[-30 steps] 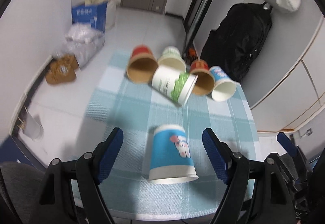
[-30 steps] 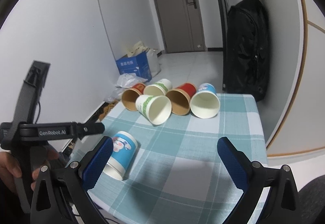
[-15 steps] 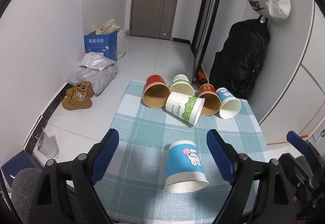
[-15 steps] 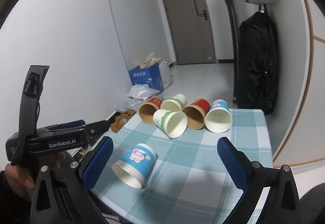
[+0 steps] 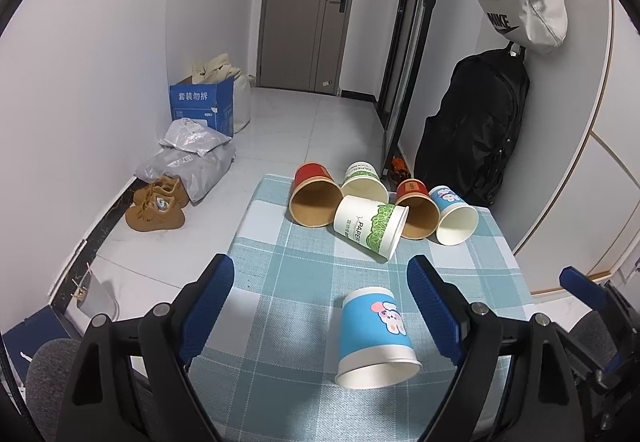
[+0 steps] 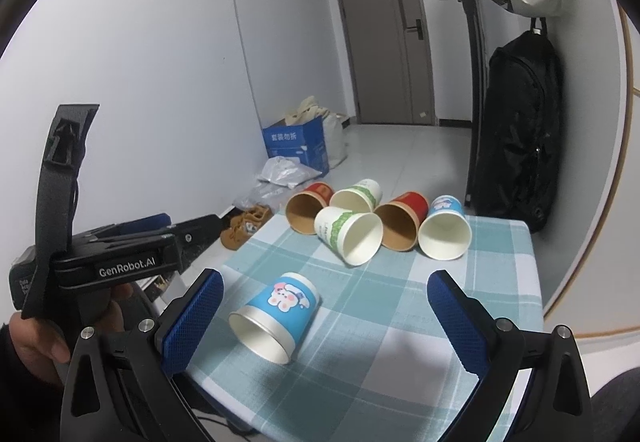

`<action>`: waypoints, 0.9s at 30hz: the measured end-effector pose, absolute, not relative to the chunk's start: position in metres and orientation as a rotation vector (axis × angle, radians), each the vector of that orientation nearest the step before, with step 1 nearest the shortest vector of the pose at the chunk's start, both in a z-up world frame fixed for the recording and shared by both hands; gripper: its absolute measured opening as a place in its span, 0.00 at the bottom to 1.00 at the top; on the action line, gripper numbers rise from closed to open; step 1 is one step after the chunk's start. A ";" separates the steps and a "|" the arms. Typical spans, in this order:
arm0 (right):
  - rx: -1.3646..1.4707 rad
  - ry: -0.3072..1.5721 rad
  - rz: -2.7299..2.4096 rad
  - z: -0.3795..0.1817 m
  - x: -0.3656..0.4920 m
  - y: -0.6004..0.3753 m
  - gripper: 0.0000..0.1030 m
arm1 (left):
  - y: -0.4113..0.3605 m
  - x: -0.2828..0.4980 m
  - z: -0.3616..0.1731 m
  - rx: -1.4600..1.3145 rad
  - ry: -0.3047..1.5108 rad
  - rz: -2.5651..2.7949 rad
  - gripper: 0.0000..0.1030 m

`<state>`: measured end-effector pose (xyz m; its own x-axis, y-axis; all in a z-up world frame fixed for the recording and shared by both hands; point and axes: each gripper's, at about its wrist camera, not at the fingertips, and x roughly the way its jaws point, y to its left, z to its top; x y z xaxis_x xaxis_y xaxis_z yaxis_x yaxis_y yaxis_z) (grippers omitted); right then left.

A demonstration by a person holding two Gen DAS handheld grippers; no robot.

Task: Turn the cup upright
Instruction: 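Move the right gripper toward the rim of the lying blue cup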

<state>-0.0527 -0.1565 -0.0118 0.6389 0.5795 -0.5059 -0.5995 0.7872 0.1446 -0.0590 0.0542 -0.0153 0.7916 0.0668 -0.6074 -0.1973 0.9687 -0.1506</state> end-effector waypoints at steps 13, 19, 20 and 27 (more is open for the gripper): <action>-0.100 0.587 0.721 -0.019 -0.059 -0.141 0.99 | 0.064 -0.059 -0.015 -0.245 0.657 0.160 0.83; -0.173 0.627 0.778 -0.032 -0.062 -0.122 0.92 | 0.070 -0.059 -0.014 -0.267 0.655 0.148 0.83; -0.185 0.634 0.788 -0.035 -0.062 -0.119 0.91 | 0.071 -0.060 -0.015 -0.267 0.655 0.152 0.83; -0.324 0.681 0.876 -0.056 -0.057 -0.094 0.80 | 0.088 -0.057 -0.018 -0.336 0.676 0.170 0.83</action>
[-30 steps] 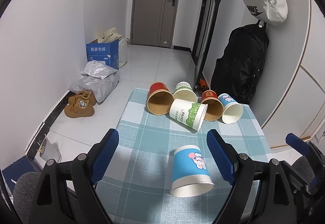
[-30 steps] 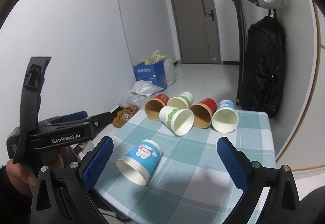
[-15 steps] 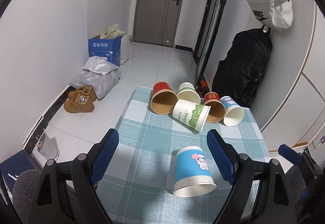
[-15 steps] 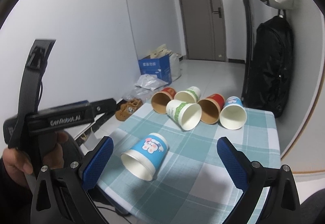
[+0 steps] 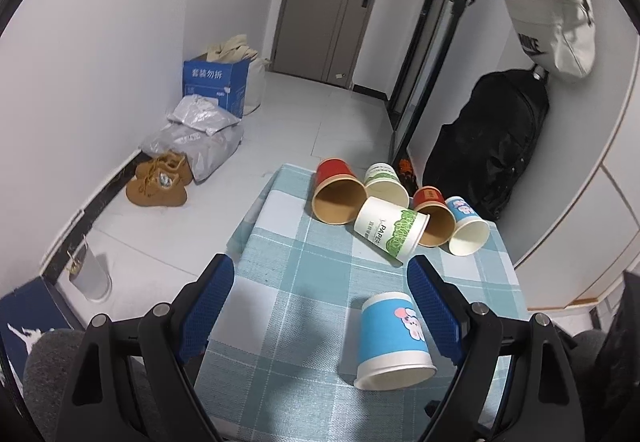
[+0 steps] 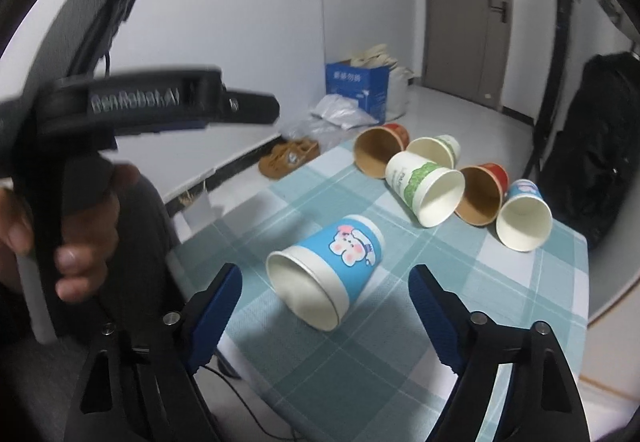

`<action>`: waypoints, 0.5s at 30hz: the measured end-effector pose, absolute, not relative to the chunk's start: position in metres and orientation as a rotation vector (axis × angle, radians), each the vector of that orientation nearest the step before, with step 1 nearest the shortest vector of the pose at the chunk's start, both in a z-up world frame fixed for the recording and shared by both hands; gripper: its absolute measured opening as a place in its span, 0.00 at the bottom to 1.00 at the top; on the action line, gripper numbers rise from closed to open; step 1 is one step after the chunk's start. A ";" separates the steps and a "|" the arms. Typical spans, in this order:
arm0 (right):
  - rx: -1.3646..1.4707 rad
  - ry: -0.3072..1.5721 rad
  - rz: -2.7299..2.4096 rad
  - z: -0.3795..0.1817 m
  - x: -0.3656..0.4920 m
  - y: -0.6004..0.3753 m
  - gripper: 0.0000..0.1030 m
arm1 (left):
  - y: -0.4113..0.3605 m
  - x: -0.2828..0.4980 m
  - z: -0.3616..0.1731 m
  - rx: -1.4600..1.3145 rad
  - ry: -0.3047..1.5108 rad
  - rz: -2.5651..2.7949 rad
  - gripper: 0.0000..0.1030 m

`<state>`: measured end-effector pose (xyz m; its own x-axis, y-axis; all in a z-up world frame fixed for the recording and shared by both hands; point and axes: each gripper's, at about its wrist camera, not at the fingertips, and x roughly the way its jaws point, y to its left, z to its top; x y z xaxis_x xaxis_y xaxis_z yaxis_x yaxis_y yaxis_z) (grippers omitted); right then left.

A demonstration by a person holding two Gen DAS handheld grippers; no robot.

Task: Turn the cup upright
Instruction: 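Move the right gripper toward the rim of the lying blue cup, then close the right gripper on the rim of the blue cup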

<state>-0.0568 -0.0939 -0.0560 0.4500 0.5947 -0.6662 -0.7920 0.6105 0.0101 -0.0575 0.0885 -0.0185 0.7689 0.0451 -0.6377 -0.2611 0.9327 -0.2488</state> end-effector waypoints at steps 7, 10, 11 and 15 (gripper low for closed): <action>-0.356 0.704 0.866 -0.070 -0.053 -0.080 0.72 | 0.097 -0.055 -0.021 -0.365 0.689 0.178 0.83; -0.379 0.701 0.850 -0.073 -0.052 -0.073 0.62 | 0.097 -0.054 -0.022 -0.368 0.692 0.179 0.83; -0.384 0.704 0.844 -0.075 -0.050 -0.070 0.59 | 0.097 -0.054 -0.022 -0.368 0.691 0.180 0.83; -0.377 0.723 0.819 -0.081 -0.044 -0.065 0.40 | 0.098 -0.054 -0.023 -0.365 0.697 0.181 0.83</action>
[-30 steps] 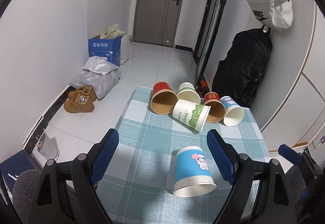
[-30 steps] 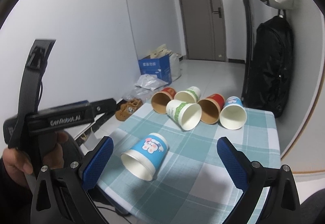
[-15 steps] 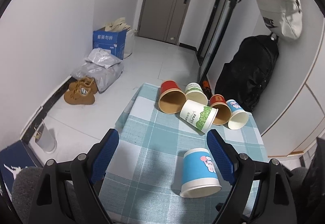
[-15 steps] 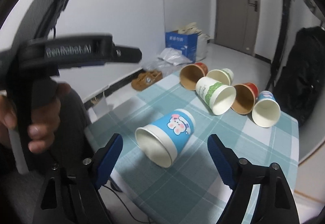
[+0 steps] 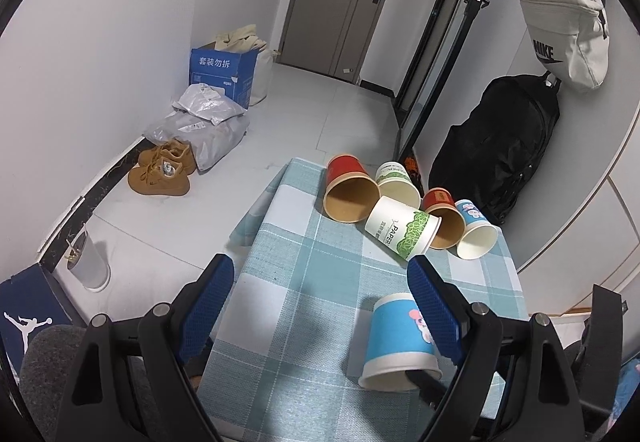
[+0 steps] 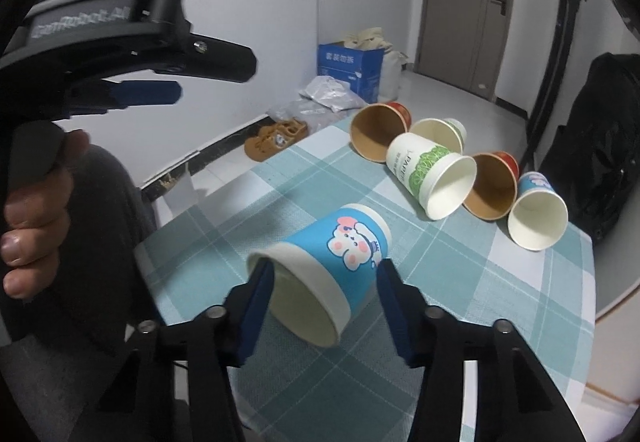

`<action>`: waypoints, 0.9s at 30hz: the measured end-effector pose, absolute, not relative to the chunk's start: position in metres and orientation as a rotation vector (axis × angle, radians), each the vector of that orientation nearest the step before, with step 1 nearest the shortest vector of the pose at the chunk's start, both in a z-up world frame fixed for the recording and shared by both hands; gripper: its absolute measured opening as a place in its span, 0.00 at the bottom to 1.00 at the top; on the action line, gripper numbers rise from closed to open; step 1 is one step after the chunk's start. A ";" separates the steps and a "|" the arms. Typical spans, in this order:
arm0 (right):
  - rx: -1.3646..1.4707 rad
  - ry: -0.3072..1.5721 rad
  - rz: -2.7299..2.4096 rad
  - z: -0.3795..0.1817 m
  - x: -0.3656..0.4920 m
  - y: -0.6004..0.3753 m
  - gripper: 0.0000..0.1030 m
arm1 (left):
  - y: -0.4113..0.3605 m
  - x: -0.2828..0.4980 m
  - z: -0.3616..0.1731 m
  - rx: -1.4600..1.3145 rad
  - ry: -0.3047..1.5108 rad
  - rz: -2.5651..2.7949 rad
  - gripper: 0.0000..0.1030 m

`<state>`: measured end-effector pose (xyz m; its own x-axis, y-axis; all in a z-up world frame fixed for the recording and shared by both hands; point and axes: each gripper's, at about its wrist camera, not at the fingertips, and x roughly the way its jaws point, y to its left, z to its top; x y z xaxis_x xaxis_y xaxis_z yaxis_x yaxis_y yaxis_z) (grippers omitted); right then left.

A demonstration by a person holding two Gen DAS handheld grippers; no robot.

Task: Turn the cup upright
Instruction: 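Close the right gripper on the rim of the blue cup, then rotate the blue cup mouth-up with the right gripper and set it down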

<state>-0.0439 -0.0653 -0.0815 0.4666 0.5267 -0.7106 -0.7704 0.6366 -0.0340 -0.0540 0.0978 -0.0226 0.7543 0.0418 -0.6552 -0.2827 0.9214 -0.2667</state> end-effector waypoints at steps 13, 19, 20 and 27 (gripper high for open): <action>-0.406 0.696 0.753 -0.081 -0.038 -0.068 0.06 | 0.093 -0.051 -0.026 -0.326 0.713 0.169 0.83; -0.382 0.690 0.743 -0.075 -0.034 -0.072 0.04 | 0.092 -0.049 -0.029 -0.318 0.730 0.171 0.83; -0.377 0.690 0.744 -0.073 -0.033 -0.073 0.04 | 0.092 -0.049 -0.029 -0.320 0.732 0.172 0.83; -0.276 0.749 0.746 -0.059 -0.019 -0.093 0.02 | 0.087 -0.048 -0.030 -0.313 0.742 0.162 0.83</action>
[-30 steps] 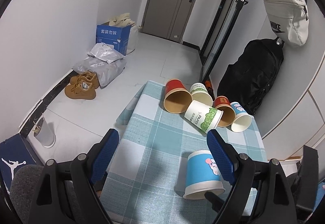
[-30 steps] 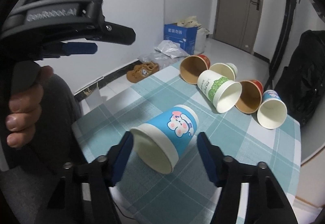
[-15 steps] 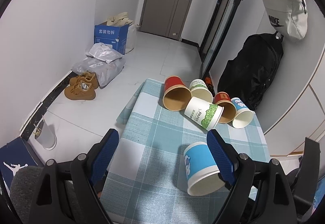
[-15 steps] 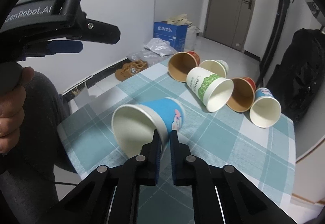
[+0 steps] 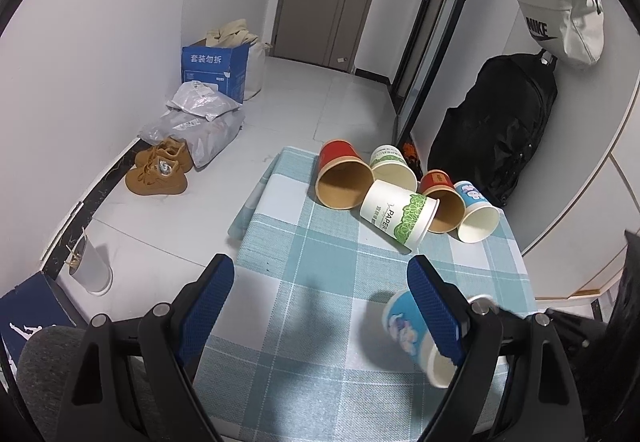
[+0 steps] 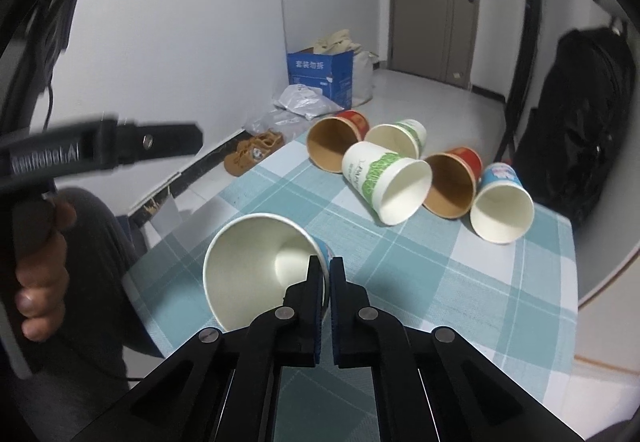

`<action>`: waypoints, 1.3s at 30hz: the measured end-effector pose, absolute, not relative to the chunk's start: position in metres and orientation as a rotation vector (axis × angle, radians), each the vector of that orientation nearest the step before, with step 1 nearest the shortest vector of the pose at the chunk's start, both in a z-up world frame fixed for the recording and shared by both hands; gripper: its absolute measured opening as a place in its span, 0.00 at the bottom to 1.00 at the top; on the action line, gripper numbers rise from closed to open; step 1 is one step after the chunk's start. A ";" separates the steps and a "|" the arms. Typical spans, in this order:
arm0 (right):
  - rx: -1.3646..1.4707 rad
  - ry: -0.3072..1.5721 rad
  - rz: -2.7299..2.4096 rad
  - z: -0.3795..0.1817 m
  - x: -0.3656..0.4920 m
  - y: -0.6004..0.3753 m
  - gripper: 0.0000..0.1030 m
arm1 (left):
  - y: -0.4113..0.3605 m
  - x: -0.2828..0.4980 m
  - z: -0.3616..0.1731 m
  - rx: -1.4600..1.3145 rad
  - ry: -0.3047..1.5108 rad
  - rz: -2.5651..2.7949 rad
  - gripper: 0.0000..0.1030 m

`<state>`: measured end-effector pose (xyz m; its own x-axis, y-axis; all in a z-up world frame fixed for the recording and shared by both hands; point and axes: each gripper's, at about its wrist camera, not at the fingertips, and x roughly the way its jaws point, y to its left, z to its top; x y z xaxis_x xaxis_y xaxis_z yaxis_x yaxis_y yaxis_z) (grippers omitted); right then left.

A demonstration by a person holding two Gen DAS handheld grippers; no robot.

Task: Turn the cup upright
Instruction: 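Rotate the blue cup mouth-up with the right gripper and set it down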

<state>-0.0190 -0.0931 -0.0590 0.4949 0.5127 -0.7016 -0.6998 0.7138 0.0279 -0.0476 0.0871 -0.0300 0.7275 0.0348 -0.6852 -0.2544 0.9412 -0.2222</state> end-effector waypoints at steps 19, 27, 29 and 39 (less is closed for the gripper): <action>-0.278 1.040 0.802 -0.022 0.035 -0.131 0.02 | 0.067 -0.032 -0.031 -0.291 0.803 0.094 0.83; -0.271 1.131 0.772 -0.044 0.063 -0.115 0.02 | 0.066 -0.026 -0.032 -0.276 0.828 0.086 0.83; -0.272 1.146 0.763 -0.048 0.067 -0.112 0.03 | 0.066 -0.024 -0.032 -0.278 0.833 0.082 0.83; -0.209 1.138 0.714 -0.061 0.075 -0.115 0.22 | 0.070 -0.022 -0.034 -0.319 0.848 0.067 0.83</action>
<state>0.0752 -0.1152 -0.0612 0.2286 0.4116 -0.8822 -0.6150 0.7635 0.1968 -0.0216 0.0703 -0.0337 0.6624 -0.0676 -0.7461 -0.1847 0.9505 -0.2500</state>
